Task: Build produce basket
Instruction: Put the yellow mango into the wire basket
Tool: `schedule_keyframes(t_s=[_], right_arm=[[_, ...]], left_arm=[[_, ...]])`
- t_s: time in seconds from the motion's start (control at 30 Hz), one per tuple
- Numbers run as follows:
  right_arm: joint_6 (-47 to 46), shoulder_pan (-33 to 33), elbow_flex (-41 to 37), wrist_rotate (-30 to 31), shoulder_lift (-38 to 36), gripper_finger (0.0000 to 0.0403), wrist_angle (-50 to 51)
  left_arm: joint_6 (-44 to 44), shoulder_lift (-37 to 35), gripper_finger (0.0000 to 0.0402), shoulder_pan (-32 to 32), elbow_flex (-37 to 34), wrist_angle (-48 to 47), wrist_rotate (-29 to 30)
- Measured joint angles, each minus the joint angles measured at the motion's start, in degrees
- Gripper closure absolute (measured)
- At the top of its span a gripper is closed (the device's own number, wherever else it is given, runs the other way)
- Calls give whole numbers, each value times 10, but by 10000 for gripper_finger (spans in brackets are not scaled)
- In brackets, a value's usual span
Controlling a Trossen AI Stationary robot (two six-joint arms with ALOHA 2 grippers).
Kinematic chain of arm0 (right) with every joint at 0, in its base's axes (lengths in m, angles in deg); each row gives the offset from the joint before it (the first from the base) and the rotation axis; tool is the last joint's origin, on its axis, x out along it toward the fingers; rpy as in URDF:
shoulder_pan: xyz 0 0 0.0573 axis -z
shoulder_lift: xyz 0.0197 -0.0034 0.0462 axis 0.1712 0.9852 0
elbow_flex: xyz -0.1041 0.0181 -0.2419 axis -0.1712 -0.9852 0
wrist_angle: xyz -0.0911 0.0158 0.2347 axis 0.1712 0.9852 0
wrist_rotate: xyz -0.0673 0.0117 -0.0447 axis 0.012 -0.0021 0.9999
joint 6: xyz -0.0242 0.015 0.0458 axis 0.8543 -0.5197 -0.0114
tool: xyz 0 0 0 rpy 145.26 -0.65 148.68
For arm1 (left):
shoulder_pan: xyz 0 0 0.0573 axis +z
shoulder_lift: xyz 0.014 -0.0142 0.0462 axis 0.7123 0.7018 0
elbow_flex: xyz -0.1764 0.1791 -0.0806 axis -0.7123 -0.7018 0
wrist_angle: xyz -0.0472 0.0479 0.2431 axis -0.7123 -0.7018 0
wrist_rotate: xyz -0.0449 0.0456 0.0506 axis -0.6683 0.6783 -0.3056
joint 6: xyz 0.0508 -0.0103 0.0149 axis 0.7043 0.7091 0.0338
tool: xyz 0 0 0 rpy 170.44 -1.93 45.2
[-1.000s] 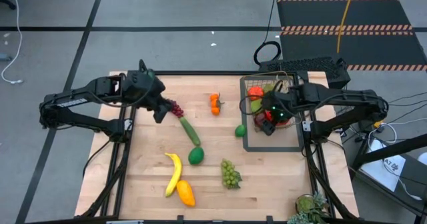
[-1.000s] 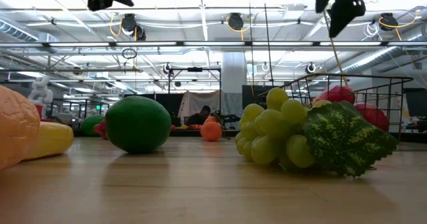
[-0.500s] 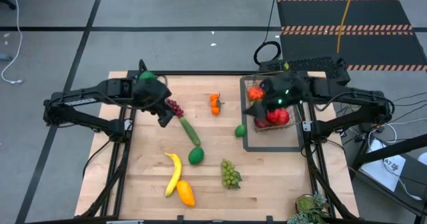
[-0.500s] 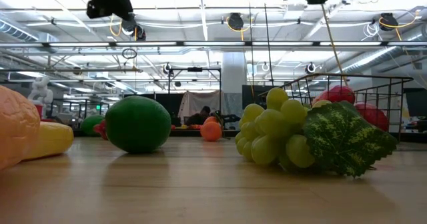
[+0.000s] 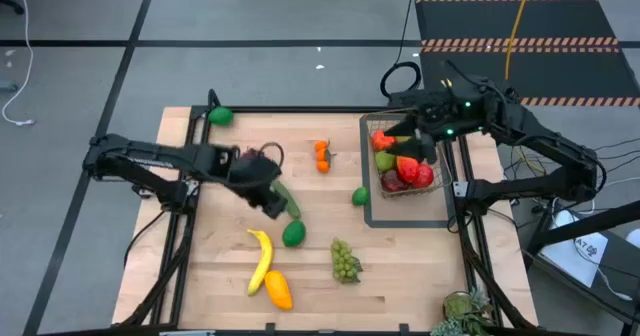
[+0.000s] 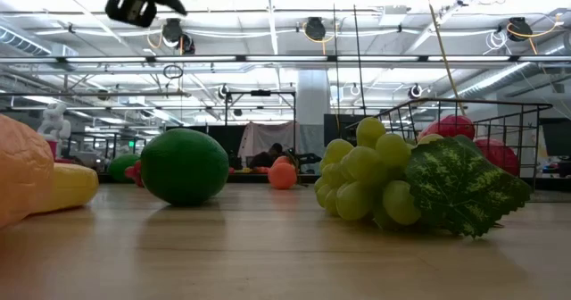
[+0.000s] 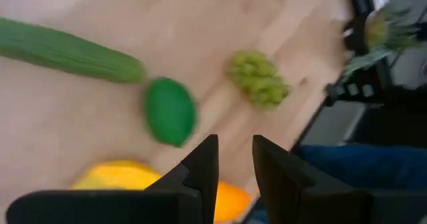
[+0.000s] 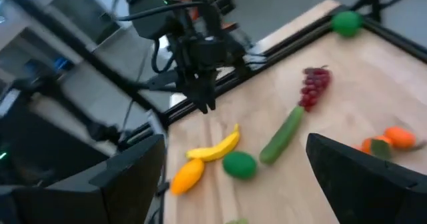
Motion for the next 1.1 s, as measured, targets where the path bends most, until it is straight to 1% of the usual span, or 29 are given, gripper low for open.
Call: schedule_keyframes(t_s=[0.03, 0.1, 0.2, 0.3, 0.37, 0.43, 0.5, 0.7, 0.77, 0.87, 0.97, 1.1], right_arm=[[6, 1, 0, -11, -7, 46, 8], [17, 2, 0, -14, -22, 46, 13], [35, 3, 0, -9, -40, 46, 22], [54, 3, 0, -3, -47, 46, 21], [61, 3, 0, 13, -49, 46, 22], [64, 3, 0, 20, -49, 46, 21], [76, 3, 0, 21, -49, 46, 21], [114, 3, 0, 20, -49, 46, 21], [123, 3, 0, 20, -49, 46, 21], [130, 3, 0, 20, -49, 46, 21], [130, 3, 0, 19, -49, 46, 16], [124, 3, 0, 17, -52, 46, 18]], left_arm=[[-30, 5, 309, -21, 0, 11, 17], [-81, 22, 309, -54, 0, 14, 35], [-172, 48, 309, -95, -1, 7, 36], [-247, 78, 305, -130, 0, 32, 15], [-306, 98, 289, -151, 0, 37, -13], [-392, 121, 258, -171, 0, 68, -49], [-474, 141, 217, -193, 0, 94, -72], [-663, 209, 83, -253, 0, 238, -74], [-684, 229, 51, -262, 0, 267, -84], [-694, 264, 26, -263, 1, 306, -101], [-701, 288, 23, -265, -1, 301, -104], [-715, 297, 39, -265, 0, 270, -106]])
